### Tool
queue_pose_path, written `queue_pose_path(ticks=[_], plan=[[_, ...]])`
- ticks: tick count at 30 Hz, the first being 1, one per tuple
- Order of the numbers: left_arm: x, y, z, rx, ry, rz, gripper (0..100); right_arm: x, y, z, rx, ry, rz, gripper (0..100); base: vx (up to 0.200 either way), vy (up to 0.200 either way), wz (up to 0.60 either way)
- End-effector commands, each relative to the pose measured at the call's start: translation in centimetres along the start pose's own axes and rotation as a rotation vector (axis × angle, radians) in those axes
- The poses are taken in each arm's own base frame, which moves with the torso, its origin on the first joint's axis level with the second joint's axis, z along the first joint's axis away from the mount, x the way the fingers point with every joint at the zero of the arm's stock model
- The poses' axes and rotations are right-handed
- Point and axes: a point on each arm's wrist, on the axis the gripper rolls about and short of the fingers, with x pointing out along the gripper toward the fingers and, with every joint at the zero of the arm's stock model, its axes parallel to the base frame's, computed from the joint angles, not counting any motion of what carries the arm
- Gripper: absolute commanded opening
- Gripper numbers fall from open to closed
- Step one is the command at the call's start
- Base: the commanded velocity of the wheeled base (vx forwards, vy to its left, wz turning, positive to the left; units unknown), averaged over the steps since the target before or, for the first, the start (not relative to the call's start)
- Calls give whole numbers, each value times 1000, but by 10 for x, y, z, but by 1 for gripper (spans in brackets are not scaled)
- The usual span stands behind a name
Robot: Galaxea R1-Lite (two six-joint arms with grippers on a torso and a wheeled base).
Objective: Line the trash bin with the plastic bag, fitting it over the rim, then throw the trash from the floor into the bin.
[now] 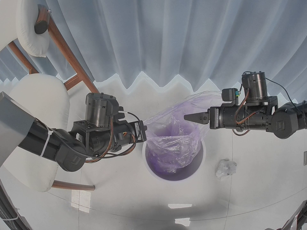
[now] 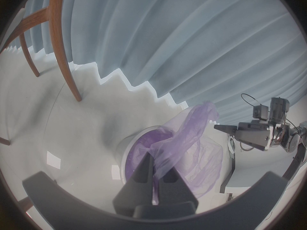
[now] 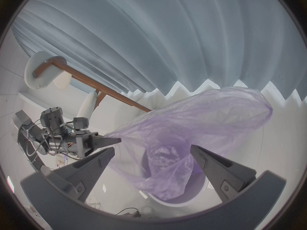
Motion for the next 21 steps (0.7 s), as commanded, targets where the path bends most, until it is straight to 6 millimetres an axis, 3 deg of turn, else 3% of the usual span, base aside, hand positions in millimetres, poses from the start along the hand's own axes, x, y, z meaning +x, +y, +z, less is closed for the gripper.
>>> queue_pose_path(ticks=[1,14,21], plan=[[-4,-1,1,12,-4,-4,0,21,-14,-1,-3,16,-16,100,0,0,0],[-3,0,0,12,0,-4,0,54,-12,0,-49,27,-4,100,0,0,0],[-2,-2,1,14,-4,-10,0,78,3,-15,-67,76,16,100,0,0,0]])
